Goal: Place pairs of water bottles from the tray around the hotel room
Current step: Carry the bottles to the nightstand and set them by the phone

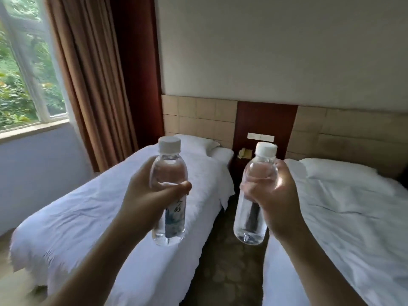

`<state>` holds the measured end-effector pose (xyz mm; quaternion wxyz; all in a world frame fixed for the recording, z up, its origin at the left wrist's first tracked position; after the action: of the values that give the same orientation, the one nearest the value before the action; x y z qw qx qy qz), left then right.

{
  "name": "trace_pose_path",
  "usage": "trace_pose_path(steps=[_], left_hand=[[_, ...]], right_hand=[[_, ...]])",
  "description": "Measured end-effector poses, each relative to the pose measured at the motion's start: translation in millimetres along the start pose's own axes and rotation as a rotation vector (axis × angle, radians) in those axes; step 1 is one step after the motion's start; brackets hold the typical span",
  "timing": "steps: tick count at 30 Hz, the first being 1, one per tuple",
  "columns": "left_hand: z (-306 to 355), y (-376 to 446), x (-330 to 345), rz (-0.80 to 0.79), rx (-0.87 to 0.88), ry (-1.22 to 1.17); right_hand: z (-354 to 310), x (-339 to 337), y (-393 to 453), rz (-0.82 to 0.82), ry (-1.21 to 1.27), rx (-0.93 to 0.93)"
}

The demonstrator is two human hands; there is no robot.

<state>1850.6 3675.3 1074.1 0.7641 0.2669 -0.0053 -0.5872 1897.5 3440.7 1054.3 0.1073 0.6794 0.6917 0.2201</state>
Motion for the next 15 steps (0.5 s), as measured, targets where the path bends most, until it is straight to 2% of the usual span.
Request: trace_pose_path(steps=[7,15], left_hand=[[-50,119,106,-0.164,-0.005,-0.112],[-82,259,194,-0.235,0.009,-0.15]], right_hand=[[54,-72,78,0.204,-0.09,-0.026],[122,-129,214,0.227,-0.096,-0.018]])
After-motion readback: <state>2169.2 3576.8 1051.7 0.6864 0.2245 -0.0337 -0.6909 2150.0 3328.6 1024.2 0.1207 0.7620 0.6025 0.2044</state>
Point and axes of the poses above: each hand's wrist, its own y-axis towards the middle knuckle, its own x-axis out of the palm, z = x × y, the point moved 4 cm from there along y, towards the middle knuckle, and after that the axes turned 12 degrees about y, right-handed, at the moved point
